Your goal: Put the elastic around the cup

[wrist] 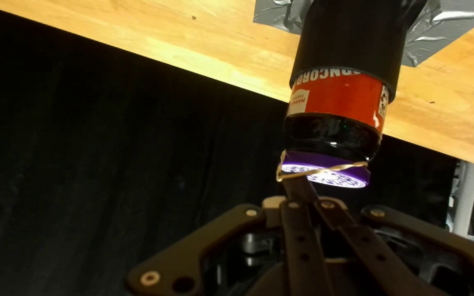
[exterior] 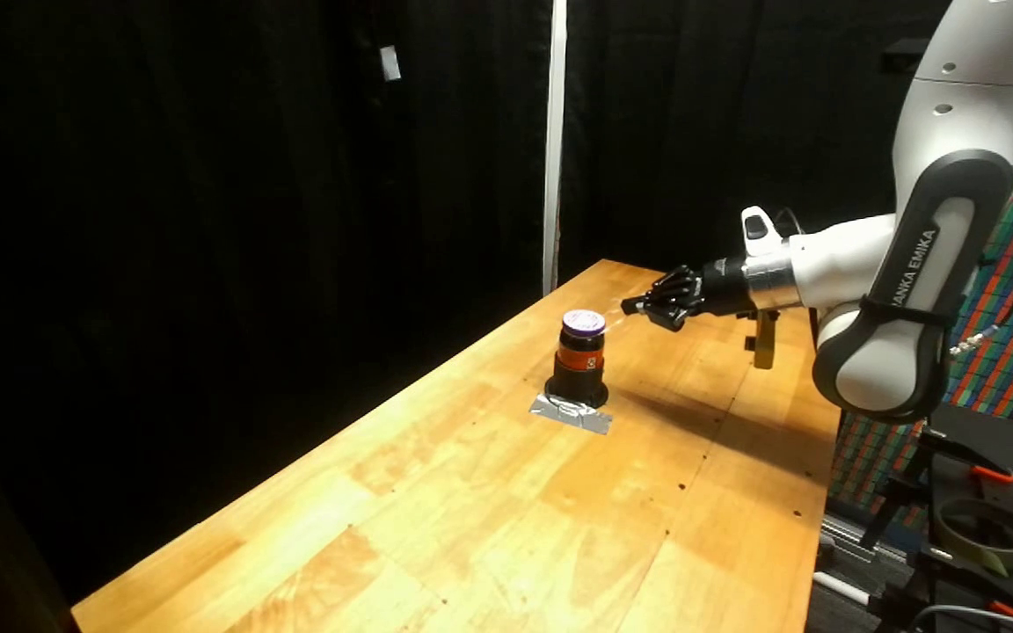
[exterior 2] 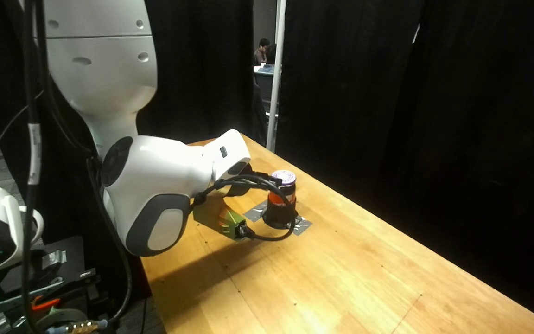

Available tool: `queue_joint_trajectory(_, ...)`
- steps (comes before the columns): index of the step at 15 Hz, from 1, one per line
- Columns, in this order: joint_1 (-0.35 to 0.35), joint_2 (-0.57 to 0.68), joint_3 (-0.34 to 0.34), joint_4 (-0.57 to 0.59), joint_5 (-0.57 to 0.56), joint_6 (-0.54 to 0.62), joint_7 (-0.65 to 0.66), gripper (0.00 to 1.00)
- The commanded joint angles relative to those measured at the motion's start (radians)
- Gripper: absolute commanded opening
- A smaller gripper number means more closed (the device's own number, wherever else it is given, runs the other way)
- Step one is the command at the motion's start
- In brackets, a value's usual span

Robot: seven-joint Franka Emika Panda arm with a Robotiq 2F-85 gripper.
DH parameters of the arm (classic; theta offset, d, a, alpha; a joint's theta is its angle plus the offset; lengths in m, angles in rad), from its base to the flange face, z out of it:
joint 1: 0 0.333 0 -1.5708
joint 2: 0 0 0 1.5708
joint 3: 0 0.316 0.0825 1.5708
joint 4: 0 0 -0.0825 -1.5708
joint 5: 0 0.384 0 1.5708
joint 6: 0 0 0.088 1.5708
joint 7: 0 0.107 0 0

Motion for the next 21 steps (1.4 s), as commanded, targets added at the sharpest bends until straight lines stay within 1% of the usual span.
queue_joint_trajectory(1,-0.016,0.006,0.013,-0.017,-0.012,0.004,-0.003,0.0)
queue_joint_trajectory(5,-0.03,-0.042,0.013,-0.075,-0.096,-0.173,0.001,0.0)
queue_joint_trajectory(6,-0.036,-0.038,0.015,-0.075,-0.114,-0.18,0.001,0.0)
queue_joint_trajectory(7,-0.035,-0.032,0.014,-0.072,-0.11,-0.161,-0.007,0.0)
queue_joint_trajectory(8,-0.031,-0.017,0.012,-0.07,-0.096,-0.108,-0.016,0.0)
queue_joint_trajectory(10,-0.028,-0.001,0.012,-0.064,-0.088,-0.043,-0.026,0.0)
queue_joint_trajectory(12,-0.025,0.002,0.012,-0.064,-0.081,0.005,-0.031,0.0)
queue_joint_trajectory(14,-0.017,0.019,0.013,-0.058,-0.051,0.087,-0.038,0.0)
queue_joint_trajectory(15,-0.015,-0.042,0.015,-0.019,-0.048,0.006,-0.025,0.0)
queue_joint_trajectory(17,-0.007,-0.053,0.016,0.008,-0.014,0.005,-0.028,0.0)
queue_joint_trajectory(19,0.0,-0.051,0.017,0.016,0.018,0.04,-0.038,0.0)
queue_joint_trajectory(21,0.004,-0.065,0.018,0.028,0.038,0.029,-0.038,0.0)
